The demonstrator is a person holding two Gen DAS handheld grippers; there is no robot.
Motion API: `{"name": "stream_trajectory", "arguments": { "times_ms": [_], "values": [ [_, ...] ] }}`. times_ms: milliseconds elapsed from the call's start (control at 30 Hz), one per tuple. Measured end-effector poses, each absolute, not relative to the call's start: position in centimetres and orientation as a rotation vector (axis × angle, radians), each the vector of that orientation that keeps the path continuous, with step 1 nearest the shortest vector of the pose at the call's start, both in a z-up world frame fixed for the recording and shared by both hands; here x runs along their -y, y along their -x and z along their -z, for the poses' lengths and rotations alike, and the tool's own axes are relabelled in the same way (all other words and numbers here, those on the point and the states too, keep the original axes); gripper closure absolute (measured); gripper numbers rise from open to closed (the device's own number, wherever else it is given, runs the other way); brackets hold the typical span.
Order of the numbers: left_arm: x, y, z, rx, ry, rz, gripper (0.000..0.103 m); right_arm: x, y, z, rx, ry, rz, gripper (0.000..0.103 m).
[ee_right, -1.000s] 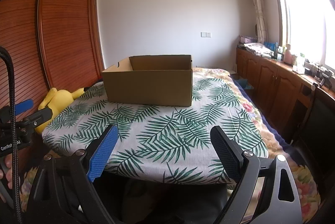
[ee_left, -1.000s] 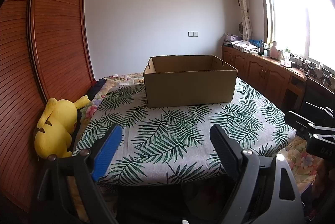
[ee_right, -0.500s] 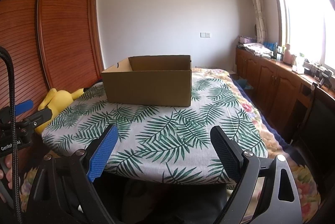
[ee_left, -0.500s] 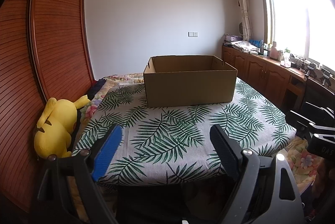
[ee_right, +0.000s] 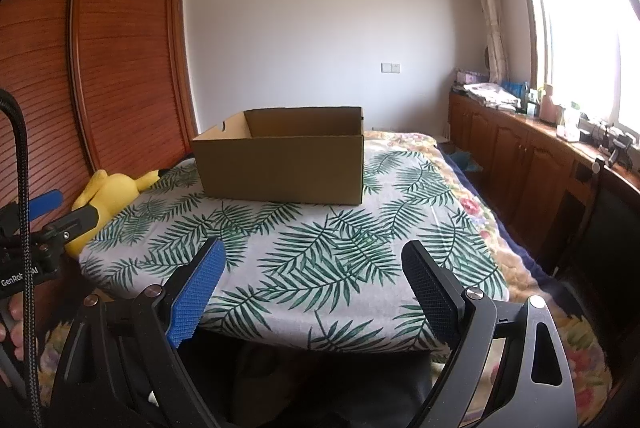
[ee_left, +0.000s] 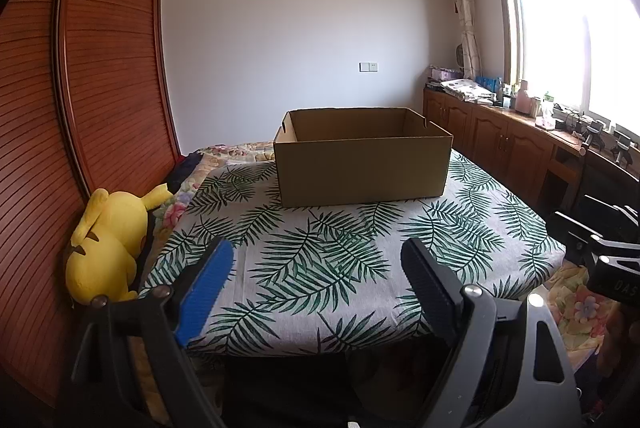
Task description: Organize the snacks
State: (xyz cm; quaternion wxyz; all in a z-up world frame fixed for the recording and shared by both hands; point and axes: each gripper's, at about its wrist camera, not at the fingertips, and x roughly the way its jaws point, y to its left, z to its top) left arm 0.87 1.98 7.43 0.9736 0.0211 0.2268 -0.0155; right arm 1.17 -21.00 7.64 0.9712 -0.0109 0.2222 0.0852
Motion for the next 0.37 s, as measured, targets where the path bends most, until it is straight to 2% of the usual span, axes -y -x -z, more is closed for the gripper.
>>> {"name": "stream_trajectory", "arguments": {
  "times_ms": [367],
  "values": [
    [-1.96,-0.82,-7.42,-0.454,-0.04,0.031,0.016,20.93,-1.05,-7.66,-0.447,0.024,-0.169,0.012]
  ]
}}
